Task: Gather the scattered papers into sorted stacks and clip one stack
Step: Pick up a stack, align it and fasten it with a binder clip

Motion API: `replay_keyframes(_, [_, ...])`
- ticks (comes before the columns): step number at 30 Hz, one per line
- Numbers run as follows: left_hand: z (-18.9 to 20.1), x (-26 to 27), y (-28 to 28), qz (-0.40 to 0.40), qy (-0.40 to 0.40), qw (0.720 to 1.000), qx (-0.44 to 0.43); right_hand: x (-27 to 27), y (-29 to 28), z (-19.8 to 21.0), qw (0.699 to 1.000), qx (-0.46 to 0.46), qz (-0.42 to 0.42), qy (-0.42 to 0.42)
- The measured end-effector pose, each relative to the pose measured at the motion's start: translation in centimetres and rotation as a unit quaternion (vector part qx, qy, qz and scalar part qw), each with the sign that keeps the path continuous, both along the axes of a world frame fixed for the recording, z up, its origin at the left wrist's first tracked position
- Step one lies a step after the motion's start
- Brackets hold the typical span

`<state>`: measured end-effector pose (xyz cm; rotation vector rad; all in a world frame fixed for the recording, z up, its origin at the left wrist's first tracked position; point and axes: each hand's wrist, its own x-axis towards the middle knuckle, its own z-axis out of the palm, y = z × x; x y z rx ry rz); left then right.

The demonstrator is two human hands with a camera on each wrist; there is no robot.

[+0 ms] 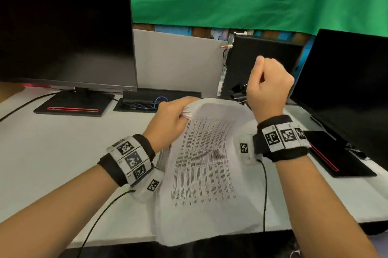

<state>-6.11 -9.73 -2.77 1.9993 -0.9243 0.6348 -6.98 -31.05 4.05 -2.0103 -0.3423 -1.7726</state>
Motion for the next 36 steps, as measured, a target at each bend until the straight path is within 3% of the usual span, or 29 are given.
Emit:
replay_keyframes(5, [4.5,-1.8,0.1,-0.017,-0.119,0.992,-0.033,-2.5,-0.6,4.3,0.974,-0.177,-0.032,-0.135])
replay_keyframes(16, [7.3,-3.8,-0.5,-0.011,-0.167,0.984,-0.057,-3.1,1.3,8.4,0.944,-0.266,-0.019,-0.193])
replay_keyframes(25, [9.2,-4.4,-0.2,-0.018,-0.2,0.979,-0.046,-3.8,3.5,11.3,0.931,-0.336,0.057,-0.133])
replay_keyframes(31, [10.1,-4.3,0.4,-0.008,-0.215,0.973,-0.08,-2.6,3.7,11.9,0.968,-0.234,0.081,-0.053])
replay_keyframes(36, [10.6,-3.9,0.6,0.01,-0.22,0.971,-0.098,-2.1,4.0,12.2,0.972,-0.211,0.106,-0.004])
